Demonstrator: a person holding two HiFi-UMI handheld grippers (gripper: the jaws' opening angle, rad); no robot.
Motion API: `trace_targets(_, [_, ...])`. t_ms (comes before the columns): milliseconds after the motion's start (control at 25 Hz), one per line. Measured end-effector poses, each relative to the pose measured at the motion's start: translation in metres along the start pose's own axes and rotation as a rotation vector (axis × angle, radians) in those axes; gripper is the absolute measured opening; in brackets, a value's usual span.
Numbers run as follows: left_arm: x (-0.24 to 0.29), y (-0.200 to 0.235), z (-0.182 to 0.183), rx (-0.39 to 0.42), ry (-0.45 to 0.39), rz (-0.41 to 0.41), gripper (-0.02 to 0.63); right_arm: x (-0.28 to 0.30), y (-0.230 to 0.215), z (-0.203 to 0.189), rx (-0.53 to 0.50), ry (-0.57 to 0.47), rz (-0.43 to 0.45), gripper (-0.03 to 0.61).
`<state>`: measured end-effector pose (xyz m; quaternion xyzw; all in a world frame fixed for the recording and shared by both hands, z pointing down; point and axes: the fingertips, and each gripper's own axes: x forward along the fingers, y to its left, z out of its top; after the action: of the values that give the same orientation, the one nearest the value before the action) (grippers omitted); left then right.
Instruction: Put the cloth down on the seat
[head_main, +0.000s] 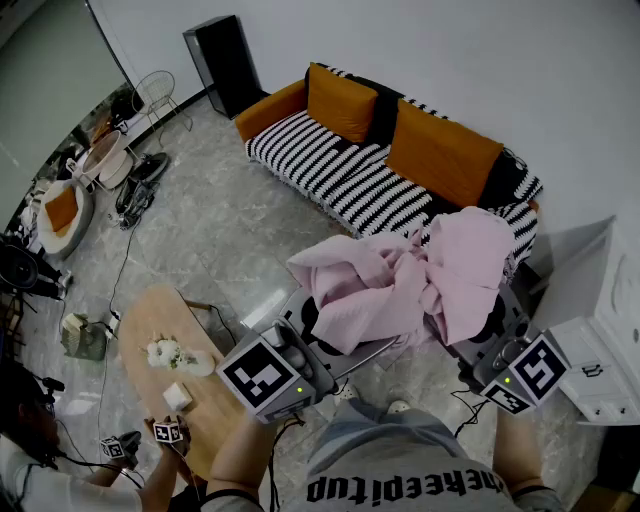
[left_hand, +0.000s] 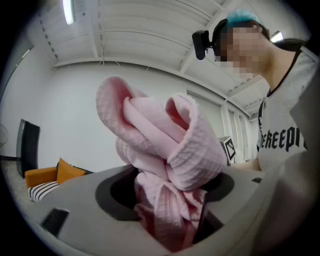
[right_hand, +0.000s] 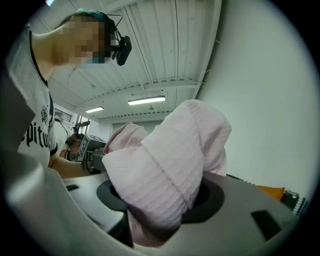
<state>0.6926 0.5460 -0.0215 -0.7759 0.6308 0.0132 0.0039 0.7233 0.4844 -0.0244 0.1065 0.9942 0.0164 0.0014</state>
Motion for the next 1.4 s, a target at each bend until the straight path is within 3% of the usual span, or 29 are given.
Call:
trace_targets(400, [-0.011, 0.0, 0.038, -0.011, -0.01, -0.004, 0.357, 0.004, 0.01, 0.037, 0.0, 0.012, -0.013, 0.253])
trace_targets(640, [-0.017, 0.012, 0.012, -0.035, 0.031, -0.008, 0.357, 0.019, 0.012, 0.013, -0.001, 0.007, -0.025, 0.252])
trace_targets(1000, [-0.075, 0.038, 0.01, -0.049, 0.064, -0.034, 0.357, 0.065, 0.054, 0.012, -0.028, 0.019, -0.065, 0.255])
trace_targets(1200, [-0.074, 0.052, 0.012, -0.03, 0.059, -0.048, 0.356, 0.076, 0.048, 0.013, -0.074, 0.036, -0.078, 0.258])
trace_targets(1400, [-0.054, 0.074, 0.001, -0.051, 0.052, -0.048, 0.357, 0.089, 0.02, 0.002, -0.053, 0.056, -0.066, 0.253])
